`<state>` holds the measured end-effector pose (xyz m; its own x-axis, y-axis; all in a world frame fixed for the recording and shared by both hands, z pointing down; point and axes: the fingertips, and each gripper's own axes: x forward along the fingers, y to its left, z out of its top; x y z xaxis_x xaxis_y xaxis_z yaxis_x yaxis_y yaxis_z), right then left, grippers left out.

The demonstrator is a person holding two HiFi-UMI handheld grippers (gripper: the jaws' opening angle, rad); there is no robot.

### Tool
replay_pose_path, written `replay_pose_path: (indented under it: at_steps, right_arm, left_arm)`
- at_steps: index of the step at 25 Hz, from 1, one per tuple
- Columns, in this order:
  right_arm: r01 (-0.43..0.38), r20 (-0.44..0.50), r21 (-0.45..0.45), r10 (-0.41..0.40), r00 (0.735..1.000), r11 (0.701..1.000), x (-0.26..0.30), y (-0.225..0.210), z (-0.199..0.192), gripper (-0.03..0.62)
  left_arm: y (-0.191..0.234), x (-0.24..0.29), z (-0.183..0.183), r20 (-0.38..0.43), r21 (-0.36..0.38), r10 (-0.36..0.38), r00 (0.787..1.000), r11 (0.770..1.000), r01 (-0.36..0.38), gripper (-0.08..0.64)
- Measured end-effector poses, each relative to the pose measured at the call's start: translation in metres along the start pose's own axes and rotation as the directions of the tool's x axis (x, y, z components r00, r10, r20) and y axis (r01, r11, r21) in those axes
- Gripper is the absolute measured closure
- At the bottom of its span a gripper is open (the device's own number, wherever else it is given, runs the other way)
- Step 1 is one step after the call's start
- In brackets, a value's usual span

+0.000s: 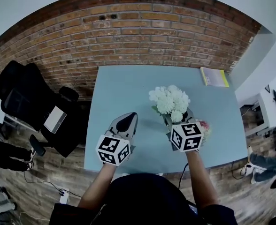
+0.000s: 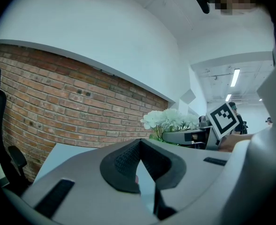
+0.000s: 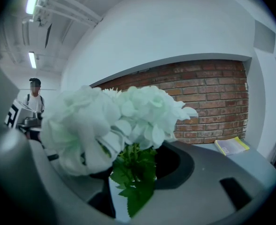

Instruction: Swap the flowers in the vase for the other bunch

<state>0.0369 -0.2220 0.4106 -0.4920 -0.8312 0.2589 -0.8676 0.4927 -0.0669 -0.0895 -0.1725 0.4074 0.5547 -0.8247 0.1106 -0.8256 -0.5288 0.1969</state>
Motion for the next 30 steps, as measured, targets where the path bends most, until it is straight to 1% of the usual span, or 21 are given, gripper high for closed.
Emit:
replay_pose_path:
  at_steps: [7, 15, 24, 30]
  right_arm:
    - [-0.055, -0.042, 0.030, 0.057, 0.998, 0.998, 0.018, 0.022, -0.014, 0.376]
    - [-0.104, -0.102, 0.073, 0.112, 0.989, 0.992, 0.032, 0.048, -0.039, 0.376]
    - [-0.126, -0.173, 0.106, 0.143, 0.974, 0.986, 0.040, 0.064, -0.074, 0.376]
    - [-0.127, -0.227, 0.144, 0.158, 0.961, 0.981, 0.044, 0.072, -0.100, 0.376]
  left_arm:
    - [0.017, -0.015, -0.002, -0.002, -0.015, 0.053, 0.999, 0.998, -0.053, 0.555]
    - [0.033, -0.035, -0.009, -0.011, -0.027, 0.111, 0.994, 0.993, -0.111, 0.555]
    - [0.041, -0.053, -0.018, -0.020, -0.042, 0.152, 0.988, 0.987, -0.152, 0.555]
    - [0.045, -0.059, -0.024, -0.033, -0.052, 0.163, 0.986, 0.985, -0.164, 0.555]
